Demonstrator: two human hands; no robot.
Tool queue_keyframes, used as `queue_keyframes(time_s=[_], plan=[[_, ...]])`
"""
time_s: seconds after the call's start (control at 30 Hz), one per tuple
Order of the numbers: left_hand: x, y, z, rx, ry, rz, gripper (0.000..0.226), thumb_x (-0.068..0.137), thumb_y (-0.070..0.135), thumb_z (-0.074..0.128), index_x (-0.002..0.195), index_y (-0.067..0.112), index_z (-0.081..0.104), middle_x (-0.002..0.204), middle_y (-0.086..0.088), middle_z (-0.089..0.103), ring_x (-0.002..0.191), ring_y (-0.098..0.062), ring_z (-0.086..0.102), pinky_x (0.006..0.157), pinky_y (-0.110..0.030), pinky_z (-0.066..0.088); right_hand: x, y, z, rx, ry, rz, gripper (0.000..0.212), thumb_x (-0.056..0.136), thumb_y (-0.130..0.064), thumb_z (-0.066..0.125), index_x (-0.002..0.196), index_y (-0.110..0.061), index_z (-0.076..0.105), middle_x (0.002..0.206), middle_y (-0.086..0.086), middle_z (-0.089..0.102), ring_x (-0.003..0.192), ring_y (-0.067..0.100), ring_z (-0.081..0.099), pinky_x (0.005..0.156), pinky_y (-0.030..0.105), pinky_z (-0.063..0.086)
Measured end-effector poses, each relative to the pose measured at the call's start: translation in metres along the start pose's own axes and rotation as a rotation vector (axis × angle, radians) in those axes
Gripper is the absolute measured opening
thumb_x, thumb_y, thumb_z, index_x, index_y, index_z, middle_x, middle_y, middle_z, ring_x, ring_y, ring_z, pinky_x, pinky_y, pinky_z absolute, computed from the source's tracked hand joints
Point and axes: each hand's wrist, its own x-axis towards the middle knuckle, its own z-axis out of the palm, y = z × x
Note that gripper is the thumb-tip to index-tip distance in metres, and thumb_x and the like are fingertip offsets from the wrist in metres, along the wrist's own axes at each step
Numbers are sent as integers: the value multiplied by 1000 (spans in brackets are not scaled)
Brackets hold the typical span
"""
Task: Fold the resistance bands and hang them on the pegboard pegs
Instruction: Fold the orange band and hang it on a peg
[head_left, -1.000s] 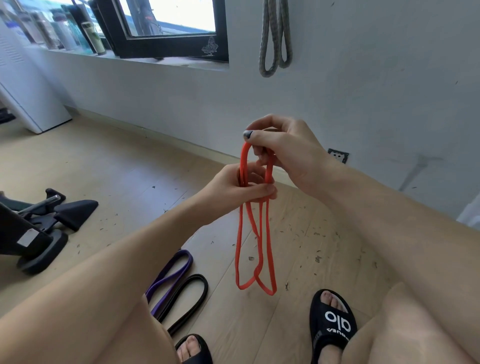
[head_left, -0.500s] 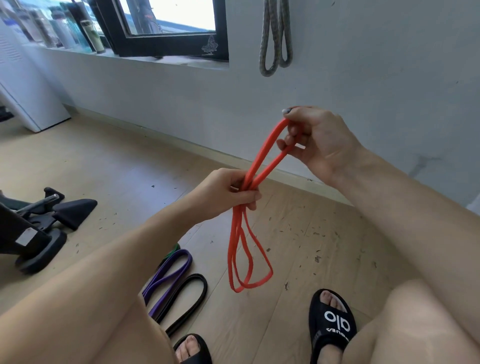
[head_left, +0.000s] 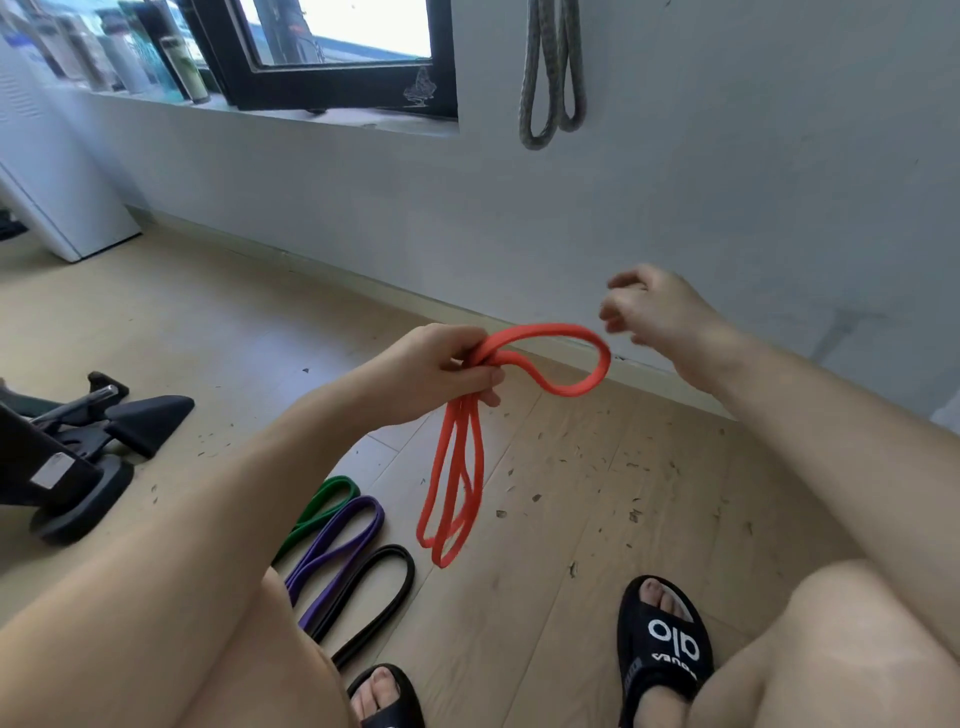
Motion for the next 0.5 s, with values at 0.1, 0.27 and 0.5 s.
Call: queue_keyframes(time_s=[0.1,0.27,0.5], plan=[[0,7,2,118,-53,41,9,100,19,66,96,12,68,82,3,78,78,-8,76,78,-24,59,-12,-27,21,-50,-26,-269,33,101,-23,48,132,-21,59,121,0,68,117,16,59,96,29,45],[-2,10,5,78,-21,62,7,97,8,68,95,8,75,82,4,79,78,-6,76,76,-20,59,-40,-40,65,-257,-392,-394,35,108,-38,32,110,-25,64,100,-4,73,95,11,66,84,31,44],[-8,3,-6,85,-49,28,13,95,16,72,88,26,75,81,7,79,76,-8,76,74,-22,59,-44,-38,58,-350,-544,-297,30,107,-43,41,117,-19,58,84,0,77,69,9,73,70,29,59]])
